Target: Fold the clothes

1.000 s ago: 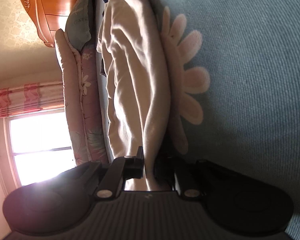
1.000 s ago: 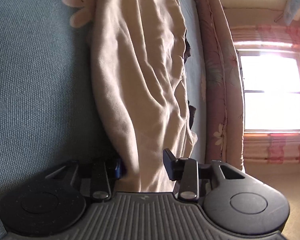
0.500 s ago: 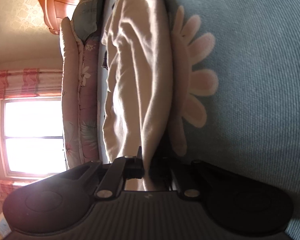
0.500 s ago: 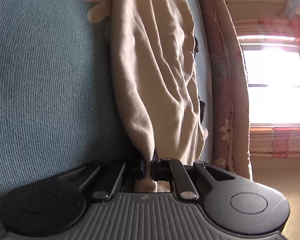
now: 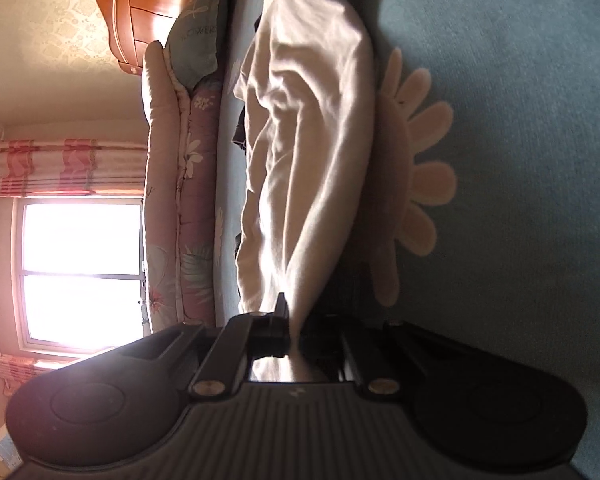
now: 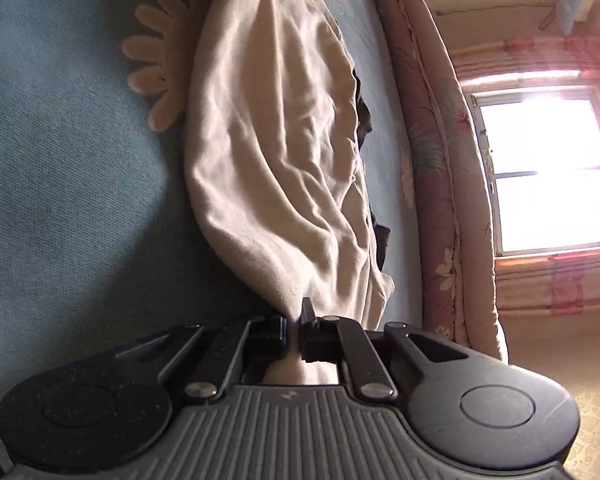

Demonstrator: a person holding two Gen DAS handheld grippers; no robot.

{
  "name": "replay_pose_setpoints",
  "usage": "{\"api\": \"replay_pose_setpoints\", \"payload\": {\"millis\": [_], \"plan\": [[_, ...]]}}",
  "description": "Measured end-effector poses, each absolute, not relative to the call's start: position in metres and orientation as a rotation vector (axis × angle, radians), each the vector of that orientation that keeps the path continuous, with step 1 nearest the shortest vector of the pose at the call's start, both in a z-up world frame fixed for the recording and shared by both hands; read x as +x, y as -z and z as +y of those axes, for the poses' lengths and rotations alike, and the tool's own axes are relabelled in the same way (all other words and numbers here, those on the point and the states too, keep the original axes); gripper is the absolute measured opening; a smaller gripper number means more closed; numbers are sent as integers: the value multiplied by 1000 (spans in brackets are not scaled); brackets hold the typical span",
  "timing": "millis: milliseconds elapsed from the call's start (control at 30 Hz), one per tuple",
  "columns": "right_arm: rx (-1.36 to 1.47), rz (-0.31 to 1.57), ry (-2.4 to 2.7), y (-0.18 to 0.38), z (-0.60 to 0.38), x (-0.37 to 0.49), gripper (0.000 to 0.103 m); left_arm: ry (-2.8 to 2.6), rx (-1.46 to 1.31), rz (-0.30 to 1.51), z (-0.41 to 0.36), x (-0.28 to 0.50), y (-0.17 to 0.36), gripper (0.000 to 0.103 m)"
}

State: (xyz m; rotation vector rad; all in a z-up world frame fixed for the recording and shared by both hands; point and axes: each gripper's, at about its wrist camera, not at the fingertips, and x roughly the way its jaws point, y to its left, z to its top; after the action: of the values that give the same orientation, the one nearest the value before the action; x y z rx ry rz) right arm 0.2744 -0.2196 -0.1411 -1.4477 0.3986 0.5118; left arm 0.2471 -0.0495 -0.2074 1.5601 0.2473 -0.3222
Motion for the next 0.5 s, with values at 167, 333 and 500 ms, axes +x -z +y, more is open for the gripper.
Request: {"api": "replay_pose_setpoints", "payload": {"millis": [167, 333, 500], "plan": [[-1457, 400, -534, 136, -219, 258, 10, 316, 1599, 249, -47, 240, 205, 5], [-1523, 414, -509, 160, -225, 250, 36, 311, 1672, 278, -48, 244, 228, 12], [-1553, 349, -447, 178, -231, 256, 46, 269, 1667, 237, -50, 251, 237, 16]]}}
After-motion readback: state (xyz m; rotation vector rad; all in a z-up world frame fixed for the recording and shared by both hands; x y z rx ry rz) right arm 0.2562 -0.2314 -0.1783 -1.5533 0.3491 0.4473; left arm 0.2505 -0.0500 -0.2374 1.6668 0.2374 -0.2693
